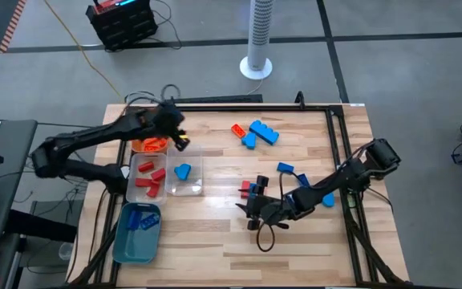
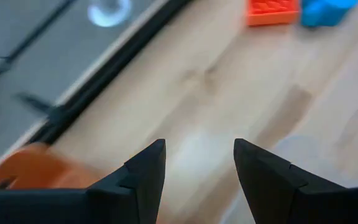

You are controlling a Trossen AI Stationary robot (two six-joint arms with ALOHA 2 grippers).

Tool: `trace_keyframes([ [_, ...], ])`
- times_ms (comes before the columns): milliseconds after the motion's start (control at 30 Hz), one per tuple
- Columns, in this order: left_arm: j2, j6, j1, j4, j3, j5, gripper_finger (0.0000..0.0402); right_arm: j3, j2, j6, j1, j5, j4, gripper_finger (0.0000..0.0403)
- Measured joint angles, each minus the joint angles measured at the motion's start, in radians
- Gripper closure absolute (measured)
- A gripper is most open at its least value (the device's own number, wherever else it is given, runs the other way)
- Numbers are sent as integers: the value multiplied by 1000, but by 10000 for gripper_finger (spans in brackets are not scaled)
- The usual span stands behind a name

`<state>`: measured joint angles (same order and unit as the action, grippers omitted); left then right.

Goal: Sort blocks
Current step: Put the red block into the left transparent bin

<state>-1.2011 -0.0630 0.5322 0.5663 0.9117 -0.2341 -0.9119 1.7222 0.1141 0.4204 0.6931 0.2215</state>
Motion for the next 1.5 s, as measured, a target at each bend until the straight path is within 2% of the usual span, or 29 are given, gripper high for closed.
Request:
trace_keyframes([
  [200, -191, 109, -55, -4, 149, 97, 218, 0, 0, 83, 55, 7, -99, 168],
  [367, -306, 217, -98, -12, 276, 100, 218, 0, 0, 201, 96, 119, -316, 168],
  [467, -386, 251, -113, -6, 362, 101, 218, 0, -2, 273, 84, 121, -409, 172],
  [533, -446, 283, -117, 23, 425, 112, 218, 0, -3, 293, 74, 121, -440, 178],
  [667, -568, 335, -113, 139, 564, 213, 219, 0, -5, 297, 76, 118, -474, 192],
  [800, -637, 347, -121, 230, 652, 263, 219, 0, -27, 341, 77, 101, -564, 203],
  [1033, -595, 389, -232, 119, 655, 149, 219, 0, -96, 353, 51, -11, -677, 198],
  [1300, -561, 389, -408, 68, 654, 147, 219, -23, -137, 243, -16, -156, -682, 166],
  [1400, -557, 360, -477, -9, 600, 134, 219, -44, -122, 183, -29, -169, -685, 156],
  [1500, -545, 349, -555, -90, 497, 42, 219, -52, -118, 168, -28, -170, -706, 153],
])
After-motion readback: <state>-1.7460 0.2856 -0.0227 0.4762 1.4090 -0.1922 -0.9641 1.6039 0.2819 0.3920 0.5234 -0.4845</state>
